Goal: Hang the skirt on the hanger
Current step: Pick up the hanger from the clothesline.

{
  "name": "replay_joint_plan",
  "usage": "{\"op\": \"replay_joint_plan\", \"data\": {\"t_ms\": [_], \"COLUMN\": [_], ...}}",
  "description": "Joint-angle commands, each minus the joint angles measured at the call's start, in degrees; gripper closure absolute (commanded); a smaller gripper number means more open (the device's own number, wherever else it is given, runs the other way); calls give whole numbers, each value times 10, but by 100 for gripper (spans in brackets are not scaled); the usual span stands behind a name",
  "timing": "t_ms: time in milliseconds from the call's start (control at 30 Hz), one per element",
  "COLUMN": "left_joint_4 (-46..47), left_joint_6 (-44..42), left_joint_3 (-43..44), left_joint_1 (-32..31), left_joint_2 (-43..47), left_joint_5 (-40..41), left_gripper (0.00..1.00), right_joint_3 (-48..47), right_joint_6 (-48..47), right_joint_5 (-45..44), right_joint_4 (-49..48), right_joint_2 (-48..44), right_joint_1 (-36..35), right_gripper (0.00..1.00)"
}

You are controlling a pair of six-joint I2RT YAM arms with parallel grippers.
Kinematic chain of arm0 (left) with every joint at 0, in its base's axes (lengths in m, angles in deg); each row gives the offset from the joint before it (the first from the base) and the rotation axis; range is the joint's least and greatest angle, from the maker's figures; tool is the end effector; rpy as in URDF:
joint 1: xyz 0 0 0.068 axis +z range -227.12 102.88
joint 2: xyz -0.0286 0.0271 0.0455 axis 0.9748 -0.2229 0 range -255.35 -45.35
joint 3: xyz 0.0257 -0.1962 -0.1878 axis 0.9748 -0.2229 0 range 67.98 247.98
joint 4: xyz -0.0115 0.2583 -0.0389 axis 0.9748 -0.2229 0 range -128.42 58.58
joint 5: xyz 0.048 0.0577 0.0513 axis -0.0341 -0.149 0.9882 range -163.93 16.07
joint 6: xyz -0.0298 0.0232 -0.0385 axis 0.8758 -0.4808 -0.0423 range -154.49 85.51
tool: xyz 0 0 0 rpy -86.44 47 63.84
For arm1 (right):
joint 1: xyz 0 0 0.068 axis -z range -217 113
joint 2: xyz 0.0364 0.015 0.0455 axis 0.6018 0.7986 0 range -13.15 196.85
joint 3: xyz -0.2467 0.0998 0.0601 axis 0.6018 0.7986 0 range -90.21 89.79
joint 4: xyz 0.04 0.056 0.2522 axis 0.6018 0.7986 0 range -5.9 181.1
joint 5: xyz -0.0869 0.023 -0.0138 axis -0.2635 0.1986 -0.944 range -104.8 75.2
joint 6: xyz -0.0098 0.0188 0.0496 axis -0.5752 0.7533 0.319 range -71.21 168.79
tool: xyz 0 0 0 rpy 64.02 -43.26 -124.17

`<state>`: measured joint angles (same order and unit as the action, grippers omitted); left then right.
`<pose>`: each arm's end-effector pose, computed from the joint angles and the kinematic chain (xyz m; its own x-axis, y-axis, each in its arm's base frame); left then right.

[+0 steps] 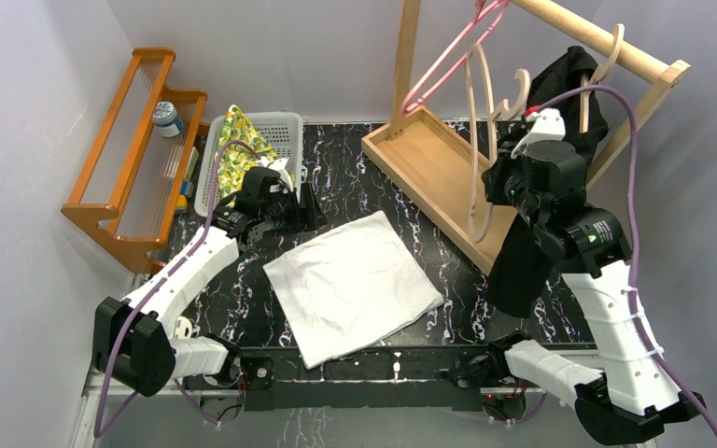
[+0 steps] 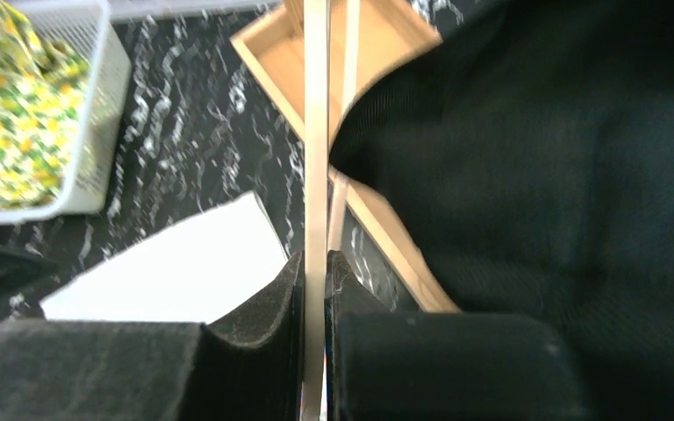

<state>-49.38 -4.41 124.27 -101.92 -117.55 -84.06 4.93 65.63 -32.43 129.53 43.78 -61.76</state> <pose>0.2533 -0.1240 0.2946 -0.7111 -0.2150 -0.6694 0.2184 0.8374 -0.5010 0.1565 0.0603 0.4700 -0.3011 0.1651 -0.9392 -0.0519 0.9806 0.1891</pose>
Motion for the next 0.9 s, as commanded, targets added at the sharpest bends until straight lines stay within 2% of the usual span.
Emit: {"op": "replay_joint_plan", "data": {"t_ms": [0, 133, 467, 600, 733, 867], "left_joint_4": [7, 7, 1, 8, 25, 44], "left_joint_6": [4, 6, 12, 25, 49, 77], "left_joint_3": [19, 14, 15, 12, 8, 2], "left_joint_1": [4, 4, 4, 4, 5, 5], "left_joint_2": [5, 4, 3, -2, -6, -13], "left_joint_5": [-6, -4, 18, 6, -15, -39], "left_gripper": [24, 24, 23, 23, 23, 23], "right_joint_3": [19, 37, 143, 222, 280, 316], "right_joint_6": [0, -20, -41, -47, -15, 18], "right_joint_5": [-5, 15, 143, 210, 281, 300], "right_joint_4": [37, 17, -9, -63, -121, -184], "right_joint_2": [-18, -38, -69, -97, -108, -98], "right_joint_1": [1, 1, 1, 1, -1, -23], "right_gripper": [100, 100, 100, 100, 100, 100]}}
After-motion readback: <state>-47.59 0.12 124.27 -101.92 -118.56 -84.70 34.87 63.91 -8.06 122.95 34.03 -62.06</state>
